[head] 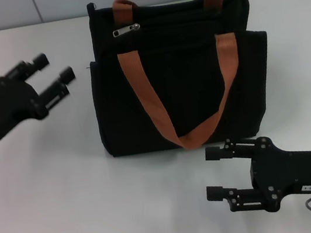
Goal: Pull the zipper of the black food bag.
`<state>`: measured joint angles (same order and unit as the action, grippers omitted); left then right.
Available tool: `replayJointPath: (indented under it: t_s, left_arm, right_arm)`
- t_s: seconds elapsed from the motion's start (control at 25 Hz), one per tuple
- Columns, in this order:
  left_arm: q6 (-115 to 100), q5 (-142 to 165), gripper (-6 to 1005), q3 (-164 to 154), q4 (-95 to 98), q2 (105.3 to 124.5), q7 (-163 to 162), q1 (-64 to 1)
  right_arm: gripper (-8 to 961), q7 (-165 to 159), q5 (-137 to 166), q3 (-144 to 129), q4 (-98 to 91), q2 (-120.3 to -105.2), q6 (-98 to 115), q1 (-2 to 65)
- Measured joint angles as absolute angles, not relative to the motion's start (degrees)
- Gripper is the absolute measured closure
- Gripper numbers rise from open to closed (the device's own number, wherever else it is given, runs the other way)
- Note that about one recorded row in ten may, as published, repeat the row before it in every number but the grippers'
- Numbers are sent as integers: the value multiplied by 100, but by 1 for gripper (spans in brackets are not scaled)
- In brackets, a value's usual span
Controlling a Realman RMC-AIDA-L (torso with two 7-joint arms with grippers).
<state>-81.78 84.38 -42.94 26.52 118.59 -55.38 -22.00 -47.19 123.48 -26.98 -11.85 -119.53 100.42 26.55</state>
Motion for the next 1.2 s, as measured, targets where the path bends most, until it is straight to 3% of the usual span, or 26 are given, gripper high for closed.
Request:
replayJointPath:
  t_s: [1.2]
  left_arm:
    - [-7753,8419,437,-4931,2601,11918,-5469,-2936]
  right_arm:
    - [241,-4719,12215,-2690,-1187,-11953,10036,2655]
